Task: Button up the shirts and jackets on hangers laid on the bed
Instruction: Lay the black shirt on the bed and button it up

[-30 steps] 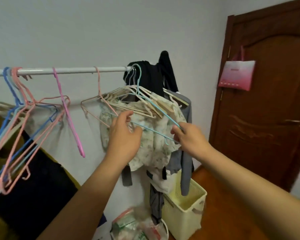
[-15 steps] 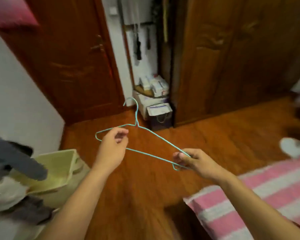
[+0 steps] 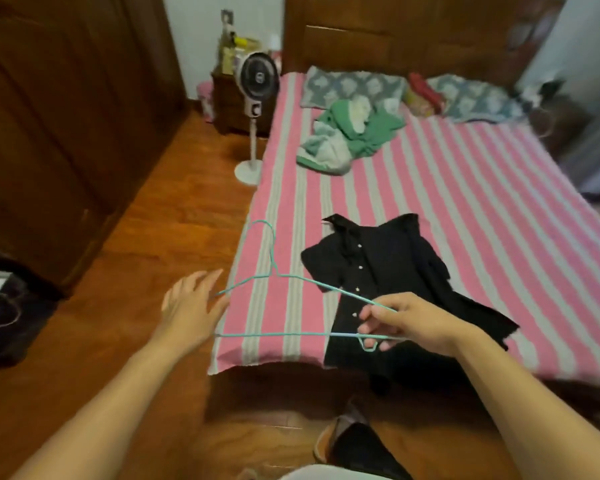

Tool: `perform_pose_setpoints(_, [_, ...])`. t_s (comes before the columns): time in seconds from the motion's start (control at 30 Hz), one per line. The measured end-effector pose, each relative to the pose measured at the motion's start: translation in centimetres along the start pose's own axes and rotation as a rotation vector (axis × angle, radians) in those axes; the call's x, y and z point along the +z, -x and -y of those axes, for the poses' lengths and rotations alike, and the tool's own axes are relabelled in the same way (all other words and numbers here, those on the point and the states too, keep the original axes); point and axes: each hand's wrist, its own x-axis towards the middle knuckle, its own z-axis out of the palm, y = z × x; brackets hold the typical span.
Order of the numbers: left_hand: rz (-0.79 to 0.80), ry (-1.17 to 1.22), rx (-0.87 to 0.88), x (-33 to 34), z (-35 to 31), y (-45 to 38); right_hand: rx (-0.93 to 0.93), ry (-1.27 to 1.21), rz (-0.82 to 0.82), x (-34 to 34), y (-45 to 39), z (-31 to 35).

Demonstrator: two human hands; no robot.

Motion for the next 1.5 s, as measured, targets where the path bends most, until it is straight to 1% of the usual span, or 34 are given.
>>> perform_pose_setpoints(0.03, [0.068,-0.022,0.060,1.1,-0.6,-1.0,0.019,-0.060,-0.034,-1.3,1.1,-1.3])
perform_pose_setpoints(0.1, [0.191,-0.013,0.105,2.9,-1.8,-2.4,0.065,-0.131,-0.102,-4.0,2.9,-4.2])
perform_pose_setpoints(0.17, [0.247,0.004,0.151,4.3,-3.5,-3.1,0.125,-0.093,-0.147,-6.3,4.5,-6.6])
perform_pose_setpoints(0.2, [0.258,0.018,0.171,4.8,-4.8,-3.2,0.156,-0.023,-0.167,-7.4,5.0,-7.6])
perform_pose_setpoints(0.23, [0.252,0.026,0.197,5.3,-6.3,-3.2,0.178,0.099,-0.198,-8.5,5.2,-8.5])
perform_pose_setpoints(0.33, [0.212,-0.011,0.285,7.3,-11.9,-3.3,0.182,0.550,-0.287,-12.6,4.0,-10.6])
perform_pose_setpoints(0.37, [0.194,-0.028,0.316,8.4,-14.1,-3.6,0.165,0.606,-0.315,-14.1,3.2,-11.0])
perform_pose_setpoints(0.43, [0.184,-0.041,0.336,11.3,-18.8,-4.4,0.075,0.604,-0.340,-17.0,1.3,-11.3])
perform_pose_setpoints(0.5, [0.186,-0.029,0.335,14.9,-24.1,-5.5,-0.036,0.558,-0.332,-20.1,-1.0,-11.5])
perform_pose_setpoints(0.57, [0.189,-0.021,0.315,18.8,-29.8,-6.7,-0.089,0.500,-0.360,-24.4,-3.9,-12.6])
perform_pose_setpoints(0.67, [0.231,0.005,0.240,24.8,-36.6,-8.9,-0.076,0.421,-0.454,-31.9,-8.5,-15.7])
perform_pose_setpoints(0.77, [0.290,-0.038,0.217,29.7,-40.4,-11.0,-0.007,0.475,-0.470,-37.5,-11.5,-18.4])
perform_pose_setpoints(0.83, [0.329,-0.036,0.101,32.1,-40.1,-12.7,0.060,0.529,-0.491,-40.2,-13.5,-20.1])
perform_pose_setpoints(0.87, [0.346,-0.018,-0.002,33.0,-39.1,-13.5,0.103,0.542,-0.511,-41.2,-14.4,-20.7])
perform_pose_setpoints(0.93, [0.400,-0.013,-0.204,34.2,-36.0,-14.9,0.164,0.511,-0.563,-42.6,-16.1,-21.8])
perform_pose_setpoints(1.0, [0.465,-0.041,-0.353,35.2,-32.4,-16.1,0.202,0.445,-0.607,-43.2,-17.6,-22.5])
perform_pose_setpoints(1.07, [0.496,-0.047,-0.458,36.1,-29.4,-17.3,0.232,0.406,-0.636,-43.0,-18.3,-22.8])
perform_pose_setpoints(1.13, [0.494,-0.023,-0.547,37.6,-26.6,-18.8,0.265,0.403,-0.658,-42.1,-18.8,-22.9])
perform_pose_setpoints(1.2, [0.510,0.011,-0.583,39.4,-24.1,-20.3,0.313,0.418,-0.702,-41.2,-19.3,-23.3])
perform_pose_setpoints(1.27, [0.587,0.058,-0.567,41.3,-22.4,-21.3,0.367,0.396,-0.775,-40.0,-19.9,-23.7])
perform_pose_setpoints(1.33, [0.633,0.101,-0.547,42.9,-21.2,-21.4,0.392,0.373,-0.812,-39.0,-21.3,-23.8])
perform_pose_setpoints(1.37, [0.622,0.121,-0.539,43.3,-20.7,-21.2,0.392,0.351,-0.823,-38.4,-22.2,-23.7])
perform_pose_setpoints(1.43, [0.547,0.154,-0.535,42.9,-19.6,-20.5,0.387,0.329,-0.826,-37.2,-24.1,-23.2])
perform_pose_setpoints(1.5, [0.495,0.082,-0.547,41.1,-17.8,-19.1,0.376,0.322,-0.830,-36.7,-26.2,-22.9])
